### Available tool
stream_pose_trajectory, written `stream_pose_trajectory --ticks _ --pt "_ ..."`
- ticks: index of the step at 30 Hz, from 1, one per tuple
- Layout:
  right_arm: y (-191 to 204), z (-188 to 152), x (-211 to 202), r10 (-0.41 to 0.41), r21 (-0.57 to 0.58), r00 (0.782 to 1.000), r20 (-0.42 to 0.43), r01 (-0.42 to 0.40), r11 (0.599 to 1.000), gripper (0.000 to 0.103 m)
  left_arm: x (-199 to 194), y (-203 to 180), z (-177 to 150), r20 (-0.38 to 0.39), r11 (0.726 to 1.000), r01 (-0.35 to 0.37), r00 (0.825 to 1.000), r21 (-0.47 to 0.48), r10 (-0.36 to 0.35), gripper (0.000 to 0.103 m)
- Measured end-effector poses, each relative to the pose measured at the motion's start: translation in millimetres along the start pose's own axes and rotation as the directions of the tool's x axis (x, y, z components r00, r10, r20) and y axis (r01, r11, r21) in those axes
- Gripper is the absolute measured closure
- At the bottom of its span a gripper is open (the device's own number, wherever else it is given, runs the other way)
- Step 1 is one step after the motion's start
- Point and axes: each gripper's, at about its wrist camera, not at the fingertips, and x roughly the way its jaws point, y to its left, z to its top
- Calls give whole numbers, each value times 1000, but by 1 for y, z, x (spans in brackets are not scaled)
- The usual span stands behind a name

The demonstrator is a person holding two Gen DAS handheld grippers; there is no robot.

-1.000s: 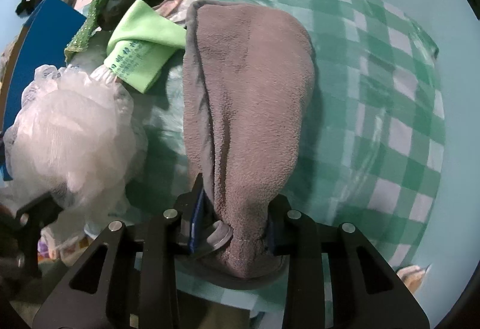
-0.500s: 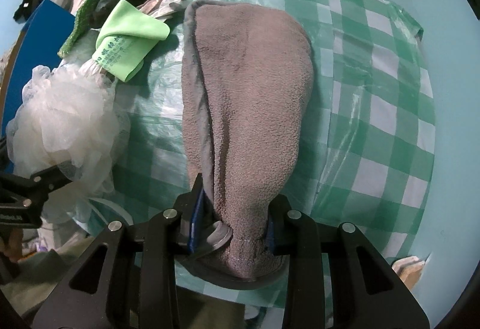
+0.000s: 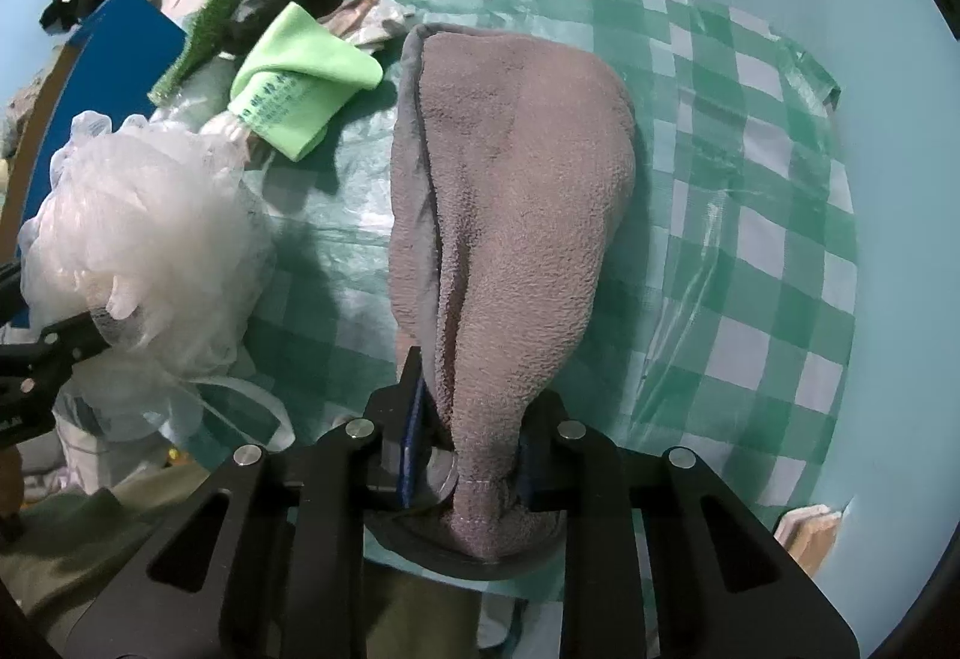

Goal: Organize soft objects
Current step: 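Close the left gripper on the bath puff while the right gripper grasps the grey towel end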

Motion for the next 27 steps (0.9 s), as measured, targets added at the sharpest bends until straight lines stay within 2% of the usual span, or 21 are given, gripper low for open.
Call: stream_pose_trajectory --ticks 11,27 --pt "9 17 -32 4 25 998 63 -6 1000 81 -34 1 6 66 999 9 998 54 -12 48" --pt "54 32 -62 17 -41 993 114 -12 999 81 -87 37 8 148 1000 1 989 -18 2 49"
